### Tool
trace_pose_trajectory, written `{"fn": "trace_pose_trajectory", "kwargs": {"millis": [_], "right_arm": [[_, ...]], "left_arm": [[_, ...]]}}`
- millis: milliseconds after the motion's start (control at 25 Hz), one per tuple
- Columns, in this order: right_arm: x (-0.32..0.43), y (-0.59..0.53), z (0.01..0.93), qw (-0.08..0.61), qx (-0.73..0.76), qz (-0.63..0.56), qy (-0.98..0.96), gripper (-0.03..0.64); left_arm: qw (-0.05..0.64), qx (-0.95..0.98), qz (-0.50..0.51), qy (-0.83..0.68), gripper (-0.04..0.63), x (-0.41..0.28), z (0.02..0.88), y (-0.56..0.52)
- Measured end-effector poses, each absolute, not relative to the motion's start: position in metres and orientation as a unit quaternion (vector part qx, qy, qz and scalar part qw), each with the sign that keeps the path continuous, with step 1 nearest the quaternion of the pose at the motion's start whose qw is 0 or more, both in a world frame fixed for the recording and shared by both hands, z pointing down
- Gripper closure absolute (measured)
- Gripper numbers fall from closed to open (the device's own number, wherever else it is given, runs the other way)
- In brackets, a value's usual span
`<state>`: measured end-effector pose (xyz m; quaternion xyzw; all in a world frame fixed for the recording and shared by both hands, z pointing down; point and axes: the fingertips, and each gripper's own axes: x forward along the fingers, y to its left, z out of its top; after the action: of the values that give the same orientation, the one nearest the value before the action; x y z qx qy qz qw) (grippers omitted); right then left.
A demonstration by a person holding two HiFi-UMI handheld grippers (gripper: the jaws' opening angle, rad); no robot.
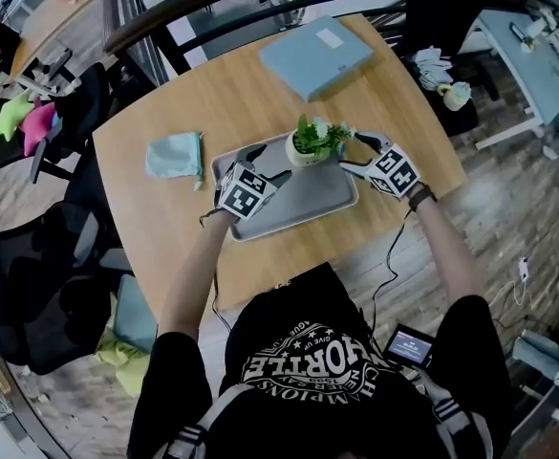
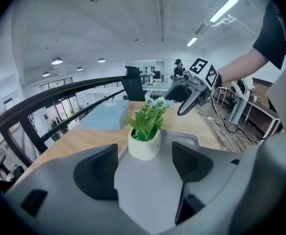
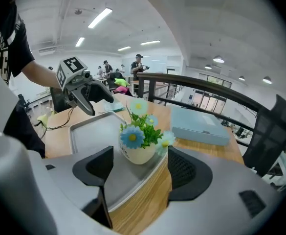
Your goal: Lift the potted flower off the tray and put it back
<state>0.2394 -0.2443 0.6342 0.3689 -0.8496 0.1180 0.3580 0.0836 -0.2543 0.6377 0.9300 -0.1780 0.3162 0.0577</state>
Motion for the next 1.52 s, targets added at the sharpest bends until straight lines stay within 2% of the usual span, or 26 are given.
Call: {"fn": "trace_pose_trajectory", "kwargs": {"millis": [640, 1000, 1520], "right_arm": [[0.192, -0.192, 0.556, 0.324, 0.419, 0.093, -0.843, 0.27], [0.178, -0.201, 0.542, 0.303, 0.427, 0.108, -0.845, 0.311], [0.146, -0.215, 0.508, 0.263, 0.436, 0.091, -0.856, 0.311]], "left_arm": [[0.018, 0.937, 0.289, -0.195, 0.236, 0.038, 0.552, -0.188], [0.04, 0.922, 0.295, -0.249, 0.236, 0.009, 0.545, -0.184], [0.075, 0.898, 0.236, -0.364, 0.247, -0.033, 0.52, -0.203]]}}
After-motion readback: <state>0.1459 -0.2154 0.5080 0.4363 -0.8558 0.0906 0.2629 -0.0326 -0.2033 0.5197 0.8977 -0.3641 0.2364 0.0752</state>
